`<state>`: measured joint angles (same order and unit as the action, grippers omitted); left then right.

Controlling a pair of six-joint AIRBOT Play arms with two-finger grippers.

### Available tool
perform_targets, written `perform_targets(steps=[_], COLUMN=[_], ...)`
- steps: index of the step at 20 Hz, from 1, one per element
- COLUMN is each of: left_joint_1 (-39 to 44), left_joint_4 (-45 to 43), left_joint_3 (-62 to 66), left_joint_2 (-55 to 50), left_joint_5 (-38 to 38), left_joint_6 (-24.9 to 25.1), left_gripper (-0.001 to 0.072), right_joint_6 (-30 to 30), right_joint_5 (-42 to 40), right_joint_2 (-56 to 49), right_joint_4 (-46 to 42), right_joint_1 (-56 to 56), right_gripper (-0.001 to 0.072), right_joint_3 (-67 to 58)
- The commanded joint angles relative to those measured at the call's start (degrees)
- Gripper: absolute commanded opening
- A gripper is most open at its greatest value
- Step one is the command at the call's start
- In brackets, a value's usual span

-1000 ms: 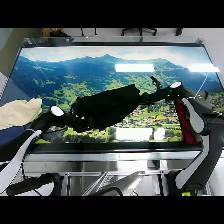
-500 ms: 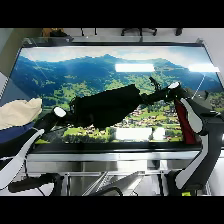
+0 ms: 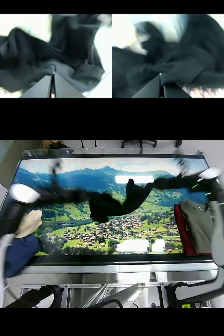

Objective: Fold the shirts.

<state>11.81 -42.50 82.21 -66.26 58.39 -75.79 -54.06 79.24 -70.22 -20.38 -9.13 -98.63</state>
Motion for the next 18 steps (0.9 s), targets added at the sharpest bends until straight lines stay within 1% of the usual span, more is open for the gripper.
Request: perform_targets(steps=[1,3,5,6,7,9,10,11,12,13,14,16,18], left_joint_1=[-2.5,-5.1,-8.3,-10.1,-11.8,-16.2,-17.6,-18.1,-18.0,-18.0,-18.0,-17.0,-16.7], left_joint_4=[-0.1,-0.7,-2.7,-3.0,-3.0,-2.8,-2.4,-1.1,0.7,2.3,3.3,3.0,3.1], left_joint_3=[27.3,41.1,46.7,46.2,44.0,34.5,29.5,25.5,22.2,19.4,17.3,12.8,8.3], left_joint_2=[9.0,10.7,12.8,14.2,15.7,18.8,19.2,18.5,16.9,14.2,11.2,3.5,-4.3], left_joint_5=[2.4,1.9,2.1,2.0,1.4,-0.6,-0.4,0.3,1.0,2.0,2.7,2.9,3.0], left_joint_6=[-1.4,-1.9,-3.0,-2.9,-2.8,-2.0,-1.9,-0.8,0.7,1.6,2.3,3.2,4.7], left_gripper=[0.0019,0.0019,0.0019,0.0019,0.0019,0.0020,0.0021,0.0021,0.0020,0.0020,0.0021,0.0020,0.0021], right_joint_6=[0.9,1.7,3.7,4.0,4.5,4.3,3.7,3.8,5.0,6.1,6.4,7.1,6.7], right_joint_5=[-3.1,-10.7,-18.6,-20.7,-21.0,-20.3,-19.1,-17.1,-14.3,-12.0,-11.4,-13.0,-17.8], right_joint_2=[11.7,16.8,22.1,23.9,24.4,22.5,20.2,17.5,14.1,10.1,6.1,-2.7,-12.9], right_joint_4=[10.9,7.6,0.7,-2.8,-4.3,-4.2,-2.3,1.5,5.4,7.1,5.7,-2.6,-8.3], right_joint_1=[-4.3,-5.9,-6.2,-6.2,-6.2,-6.1,-6.1,-6.0,-5.3,-2.9,1.0,8.5,14.0], right_gripper=[0.0025,0.0025,0.0024,0.0024,0.0024,0.0024,0.0024,0.0024,0.0024,0.0024,0.0024,0.0024,0.0023], right_joint_3=[-16.8,-24.9,-26.0,-26.0,-26.0,-25.0,-23.8,-22.3,-20.4,-18.2,-16.2,-14.5,-14.5])
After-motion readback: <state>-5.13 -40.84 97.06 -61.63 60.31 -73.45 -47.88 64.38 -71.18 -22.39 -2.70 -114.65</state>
